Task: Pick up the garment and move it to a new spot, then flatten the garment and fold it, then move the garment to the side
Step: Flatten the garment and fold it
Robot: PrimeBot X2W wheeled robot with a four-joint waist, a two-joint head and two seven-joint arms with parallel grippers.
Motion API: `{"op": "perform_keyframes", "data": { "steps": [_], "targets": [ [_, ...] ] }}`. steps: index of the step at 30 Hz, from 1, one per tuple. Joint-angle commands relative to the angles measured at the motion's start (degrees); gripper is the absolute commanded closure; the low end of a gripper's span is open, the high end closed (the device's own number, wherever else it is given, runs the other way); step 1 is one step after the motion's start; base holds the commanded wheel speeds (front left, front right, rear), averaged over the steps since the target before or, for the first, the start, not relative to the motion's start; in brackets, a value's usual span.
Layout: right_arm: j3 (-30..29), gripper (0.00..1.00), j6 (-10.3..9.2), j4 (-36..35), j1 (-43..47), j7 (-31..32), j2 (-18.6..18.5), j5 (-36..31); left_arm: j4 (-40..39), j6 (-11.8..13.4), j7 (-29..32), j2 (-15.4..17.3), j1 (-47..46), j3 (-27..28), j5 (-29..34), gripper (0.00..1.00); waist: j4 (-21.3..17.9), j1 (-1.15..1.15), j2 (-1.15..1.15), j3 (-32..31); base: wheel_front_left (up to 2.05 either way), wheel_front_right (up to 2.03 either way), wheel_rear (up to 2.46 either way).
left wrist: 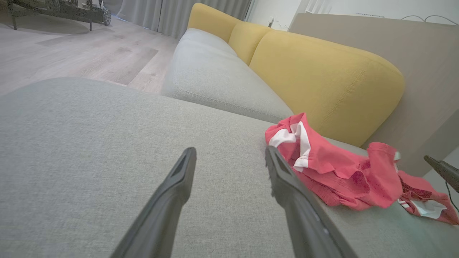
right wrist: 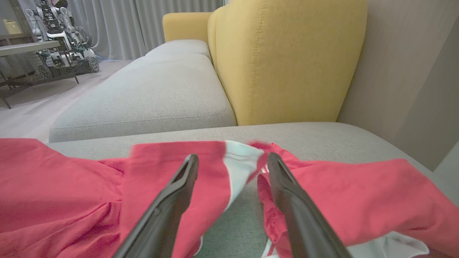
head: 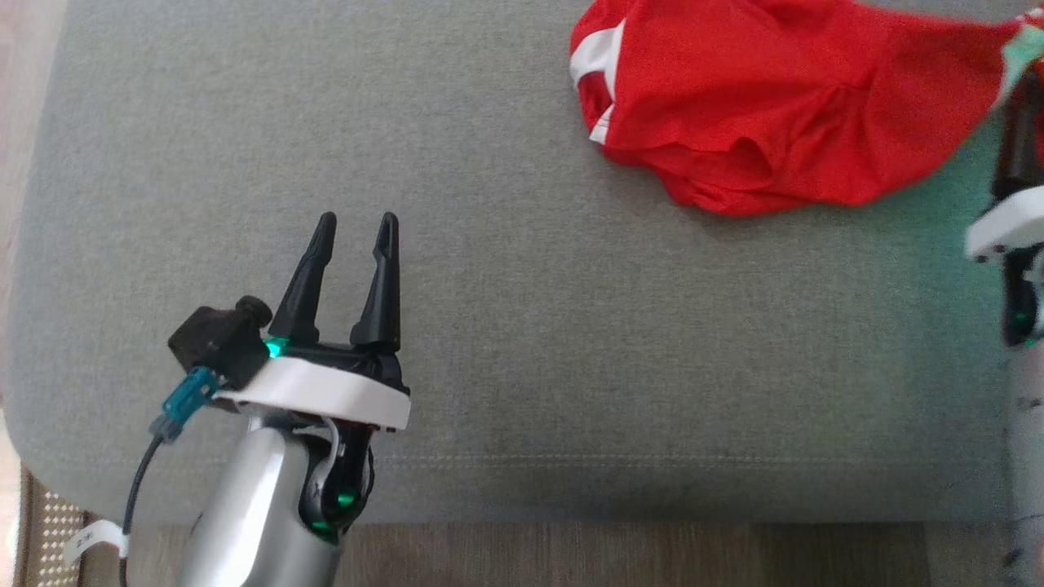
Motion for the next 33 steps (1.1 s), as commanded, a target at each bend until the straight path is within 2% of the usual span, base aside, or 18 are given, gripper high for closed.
{"op": "perform_keyframes", "data": {
  "steps": [1,6,11,14,18,23,28,33],
  "targets": [
    [1.15,0.0,-0.01,-3.43,-0.08,-0.51,1.38,-0.99,-1.68,-0.31,-0.29,0.55,-2.22,2.04,0.49,0.0,-0.78,0.0,0.0,-0.55,0.0,0.0,0.0],
    [5.74,0.0,-0.01,-12.67,3.64,-0.66,6.37,-1.18,-1.86,-0.36,-0.29,0.55,-2.22,2.41,0.4,0.0,-2.02,0.0,0.0,-1.59,0.0,0.0,0.0],
    [12.58,0.0,-0.01,-22.66,10.7,-0.68,8.52,-0.62,-2.18,-0.39,-0.29,0.55,-2.17,1.93,0.24,0.0,-1.98,0.0,0.0,-1.99,0.0,0.0,0.0],
    [15.33,0.0,-0.01,-26.06,14.4,-0.69,9.2,0.1,-2.63,-0.39,-0.29,0.55,-1.71,1.77,0.14,0.0,-1.75,0.0,0.0,-2.07,0.0,0.0,0.0],
    [18.19,0.0,-0.01,-26.37,17.02,-0.69,9.51,0.15,-2.94,-0.49,-0.29,0.55,-1.17,1.77,0.1,0.0,-1.33,0.0,0.0,-2.11,0.0,0.0,0.0],
    [21.82,0.0,-0.01,-25.43,15.71,-0.69,9.58,0.44,-3.04,-0.4,-0.29,0.55,-1.39,1.44,-0.15,0.0,-0.39,0.0,0.0,-1.67,0.0,0.0,0.0],
    [25.39,0.0,-0.01,-21.4,11.77,-0.31,9.59,-0.25,-3.26,-0.28,-0.29,0.55,-1.89,0.59,-0.77,0.0,1.06,0.0,0.0,-0.94,0.0,0.0,0.0],
    [28.61,0.0,-0.01,-14.07,5.0,1.68,9.6,0.63,-3.32,0.1,-0.29,0.55,-2.2,-0.87,-2.07,0.0,3.85,0.0,0.0,0.38,0.0,0.0,0.0]
  ]
}}
